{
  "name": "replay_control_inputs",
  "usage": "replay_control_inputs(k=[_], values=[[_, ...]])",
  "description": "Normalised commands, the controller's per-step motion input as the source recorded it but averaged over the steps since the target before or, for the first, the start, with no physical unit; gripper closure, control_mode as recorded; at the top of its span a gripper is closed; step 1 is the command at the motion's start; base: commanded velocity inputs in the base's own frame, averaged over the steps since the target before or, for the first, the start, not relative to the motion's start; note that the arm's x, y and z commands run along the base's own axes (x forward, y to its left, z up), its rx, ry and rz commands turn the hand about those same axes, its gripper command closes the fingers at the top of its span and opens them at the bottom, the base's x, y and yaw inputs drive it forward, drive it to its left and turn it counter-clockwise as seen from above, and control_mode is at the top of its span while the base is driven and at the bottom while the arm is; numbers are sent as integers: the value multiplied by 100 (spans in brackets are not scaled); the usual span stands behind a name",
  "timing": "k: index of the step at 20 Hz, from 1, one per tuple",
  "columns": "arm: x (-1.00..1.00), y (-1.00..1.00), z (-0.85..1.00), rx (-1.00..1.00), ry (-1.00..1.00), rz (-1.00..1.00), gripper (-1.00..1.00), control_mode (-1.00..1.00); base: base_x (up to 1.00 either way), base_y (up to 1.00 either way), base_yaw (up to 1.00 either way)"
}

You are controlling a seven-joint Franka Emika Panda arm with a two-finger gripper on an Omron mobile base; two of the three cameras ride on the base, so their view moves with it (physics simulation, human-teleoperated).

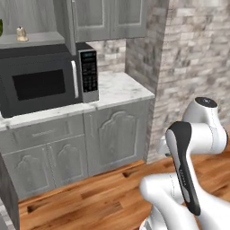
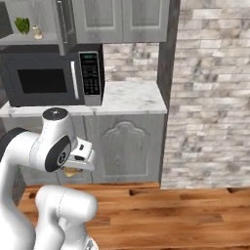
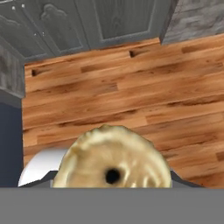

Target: Pick the candle and candle from the dining table and place them in the open cabinet. Close the cabinet after placing the objects.

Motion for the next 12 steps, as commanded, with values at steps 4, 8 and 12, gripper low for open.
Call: replay_control_inputs(k=[4, 8, 12], values=[[0, 0, 0, 0, 0, 0, 100, 100, 20, 17, 30], [0, 0, 0, 0, 0, 0, 100, 100, 19, 24, 26], [0, 0, 0, 0, 0, 0, 100, 100, 16, 21, 21]])
